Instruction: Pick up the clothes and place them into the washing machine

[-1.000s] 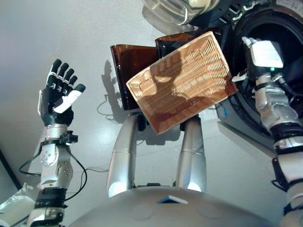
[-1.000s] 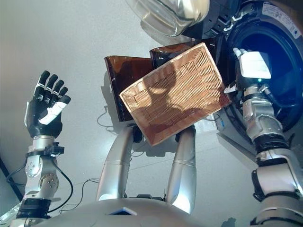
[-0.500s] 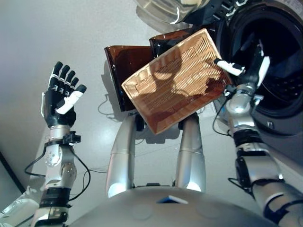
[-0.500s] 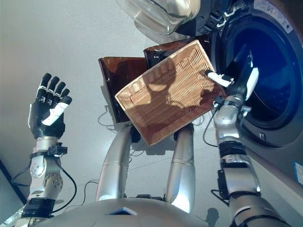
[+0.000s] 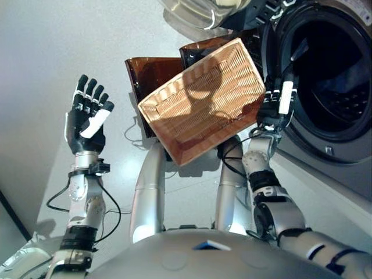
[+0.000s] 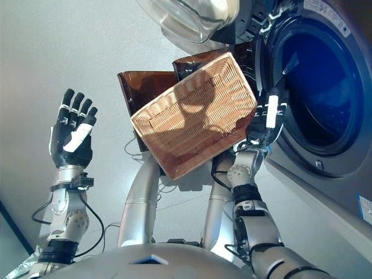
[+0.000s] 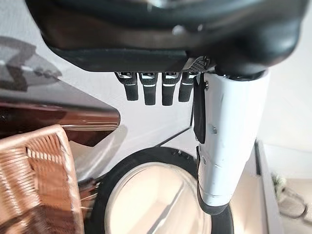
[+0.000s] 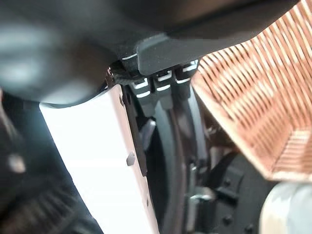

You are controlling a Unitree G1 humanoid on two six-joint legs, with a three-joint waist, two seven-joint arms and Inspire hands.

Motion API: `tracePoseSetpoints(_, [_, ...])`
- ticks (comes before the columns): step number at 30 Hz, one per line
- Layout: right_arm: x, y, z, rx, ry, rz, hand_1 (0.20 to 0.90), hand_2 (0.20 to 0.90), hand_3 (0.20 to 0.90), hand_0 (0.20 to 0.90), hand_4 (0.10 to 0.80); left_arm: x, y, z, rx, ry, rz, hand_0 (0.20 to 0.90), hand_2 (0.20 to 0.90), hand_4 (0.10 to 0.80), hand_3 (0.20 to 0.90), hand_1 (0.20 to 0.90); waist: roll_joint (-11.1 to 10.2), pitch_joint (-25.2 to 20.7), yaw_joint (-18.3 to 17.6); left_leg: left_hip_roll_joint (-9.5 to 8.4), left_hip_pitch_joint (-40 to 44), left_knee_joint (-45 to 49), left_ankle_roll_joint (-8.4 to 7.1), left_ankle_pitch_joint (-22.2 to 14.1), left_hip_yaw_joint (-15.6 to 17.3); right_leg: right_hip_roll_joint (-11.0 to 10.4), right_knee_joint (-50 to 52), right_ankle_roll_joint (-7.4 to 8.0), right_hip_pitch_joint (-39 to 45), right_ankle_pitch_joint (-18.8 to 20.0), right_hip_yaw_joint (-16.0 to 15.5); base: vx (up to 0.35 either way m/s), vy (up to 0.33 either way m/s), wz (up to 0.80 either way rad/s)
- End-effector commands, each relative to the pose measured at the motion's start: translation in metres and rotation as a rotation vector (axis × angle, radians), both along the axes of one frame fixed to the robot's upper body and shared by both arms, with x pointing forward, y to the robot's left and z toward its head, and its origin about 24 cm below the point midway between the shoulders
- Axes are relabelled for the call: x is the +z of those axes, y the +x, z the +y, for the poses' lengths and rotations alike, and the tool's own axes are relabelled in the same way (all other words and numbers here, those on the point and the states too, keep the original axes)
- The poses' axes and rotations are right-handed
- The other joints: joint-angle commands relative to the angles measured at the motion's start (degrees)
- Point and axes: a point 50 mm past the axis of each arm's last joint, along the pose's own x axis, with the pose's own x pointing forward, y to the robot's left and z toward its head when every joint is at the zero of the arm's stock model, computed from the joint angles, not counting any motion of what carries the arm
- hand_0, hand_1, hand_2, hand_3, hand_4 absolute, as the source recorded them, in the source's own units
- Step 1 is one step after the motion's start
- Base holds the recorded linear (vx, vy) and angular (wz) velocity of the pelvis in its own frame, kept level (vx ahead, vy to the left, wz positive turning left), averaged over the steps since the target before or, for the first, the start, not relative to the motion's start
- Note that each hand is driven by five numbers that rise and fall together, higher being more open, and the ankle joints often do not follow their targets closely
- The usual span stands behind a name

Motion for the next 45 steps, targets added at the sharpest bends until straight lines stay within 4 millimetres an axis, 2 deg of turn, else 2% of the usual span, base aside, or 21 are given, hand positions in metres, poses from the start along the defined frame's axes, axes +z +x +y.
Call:
tracePoseSetpoints(1, [0.011,0.002,0.012,-0.018,0.091,-0.134,0.900,0.900,0.900,0.900,0.800,0.029,-0.002,0.020,0.102,0.018,-0.182,0.900,0.900,0.800,0.900,0.900,1.37,-0.52,0.05,-0.46,2.93,-3.46,-4.57,-0.56,-0.84,1.58,-3.17,-7.62,-1.88,7.51,-0.95,0.000,0.000,0.00])
tracePoseSetpoints(7, [0.018,0.012,0.004,-0.096,0.135,-0.124,0.900,0.900,0.900,0.900,0.800,0.032,0.002,0.017,0.093,0.020,-0.194,0.900,0.900,0.800,0.900,0.900,1.70,-0.06,0.58,-0.46,2.98,-3.68,-4.72,-0.44,-0.95,1.56,-3.22,-7.66,-1.75,7.44,-0.91,-0.002,-0.006,0.00])
tracePoseSetpoints(9, [0.028,0.021,-0.009,-0.170,0.160,-0.117,0.900,0.900,0.900,0.900,0.800,0.033,0.003,0.015,0.080,0.028,-0.199,0.900,0.900,0.800,0.900,0.900,1.85,-0.11,0.87,-0.59,3.01,-3.61,-4.68,-0.51,-1.10,1.59,-2.97,-7.69,-1.72,7.26,-0.83,0.000,0.000,0.00])
tracePoseSetpoints(11, [0.032,0.025,-0.012,-0.192,0.171,-0.116,0.900,0.900,0.900,0.900,0.800,0.034,0.004,0.015,0.076,0.033,-0.202,0.900,0.900,0.800,0.900,0.900,1.94,-0.11,1.03,-0.64,3.00,-3.59,-4.68,-0.52,-1.15,1.61,-2.92,-7.71,-1.73,7.25,-0.79,0.000,0.000,0.00])
tracePoseSetpoints(12, [0.040,0.031,-0.024,-0.237,0.176,-0.106,0.900,0.900,0.900,0.900,0.800,0.036,0.004,0.014,0.062,0.044,-0.205,0.900,0.900,0.800,0.900,0.900,2.13,-0.25,1.48,-0.71,3.04,-3.68,-4.72,-0.49,-1.20,1.54,-2.87,-7.67,-1.74,7.21,-0.76,0.000,0.000,0.00])
tracePoseSetpoints(14, [0.047,0.036,-0.029,-0.257,0.179,-0.101,0.900,0.900,0.900,0.900,0.800,0.037,0.004,0.013,0.053,0.054,-0.206,0.900,0.900,0.800,0.900,0.900,2.25,-0.23,1.88,-0.75,3.00,-3.64,-4.73,-0.47,-1.23,1.51,-2.92,-7.62,-1.70,7.26,-0.76,0.000,0.000,0.00])
tracePoseSetpoints(15, [0.059,0.042,-0.040,-0.286,0.172,-0.107,0.900,0.900,0.900,0.900,0.800,0.038,0.004,0.014,0.040,0.067,-0.205,0.900,0.900,0.800,0.900,0.900,2.37,-0.44,2.26,-0.86,3.07,-3.75,-4.69,-0.42,-1.35,1.45,-2.94,-7.53,-1.73,7.31,-0.75,0.000,0.000,0.00])
tracePoseSetpoints(19, [0.076,0.049,-0.050,-0.309,0.168,-0.138,0.900,0.900,0.900,0.900,0.800,0.041,0.005,0.015,0.025,0.081,-0.207,0.900,0.900,0.800,0.900,0.900,2.43,-0.36,2.73,-0.82,3.32,-4.20,-4.66,-0.17,-1.49,1.40,-3.12,-7.47,-1.59,7.39,-0.83,0.000,0.000,0.00])
tracePoseSetpoints(24, [0.104,0.055,-0.073,-0.366,0.159,-0.195,0.900,0.900,0.900,0.900,0.800,0.044,0.005,0.019,0.015,0.096,-0.213,0.900,0.900,0.800,0.900,0.900,2.43,-0.52,3.42,-0.73,3.49,-5.65,-4.91,0.63,-1.91,1.32,-4.26,-7.14,-1.24,7.71,-1.25,-0.002,-0.011,0.01])
tracePoseSetpoints(30, [0.118,0.054,-0.086,-0.440,0.199,-0.237,0.900,0.900,0.900,0.900,0.800,0.044,0.003,0.021,0.019,0.099,-0.212,0.900,0.900,0.800,0.900,0.900,2.69,-0.63,3.83,-0.71,3.75,-6.36,-5.05,1.04,-2.25,1.35,-4.41,-7.11,-1.00,7.65,-1.44,0.002,-0.019,0.03])
tracePoseSetpoints(38, [0.128,0.047,-0.107,-0.538,0.208,-0.199,0.900,0.900,0.900,0.900,0.800,0.050,0.002,0.024,0.030,0.120,-0.232,0.900,0.900,0.800,0.900,0.900,3.44,-0.62,4.28,-0.93,3.86,-6.74,-5.17,1.20,-2.47,1.21,-4.24,-7.10,-0.91,7.30,-1.30,0.001,-0.003,0.00])
tracePoseSetpoints(41, [0.149,0.039,-0.134,-0.618,0.171,-0.203,0.900,0.900,0.900,0.900,0.800,0.057,0.001,0.027,0.028,0.137,-0.263,0.900,0.900,0.800,0.900,0.900,4.25,-0.94,4.52,-1.26,3.86,-7.13,-5.15,1.45,-2.36,1.08,-4.06,-6.99,-1.23,7.21,-0.93,0.000,0.000,0.00])
tracePoseSetpoints(45, [0.169,0.033,-0.150,-0.664,0.133,-0.215,0.900,0.900,0.900,0.900,0.800,0.062,-0.001,0.028,0.024,0.142,-0.281,0.900,0.900,0.800,0.900,0.900,4.70,-1.22,4.88,-1.35,3.46,-6.51,-5.19,1.36,-2.37,1.13,-3.40,-7.06,-1.76,6.96,-0.70,0.000,0.000,0.00])
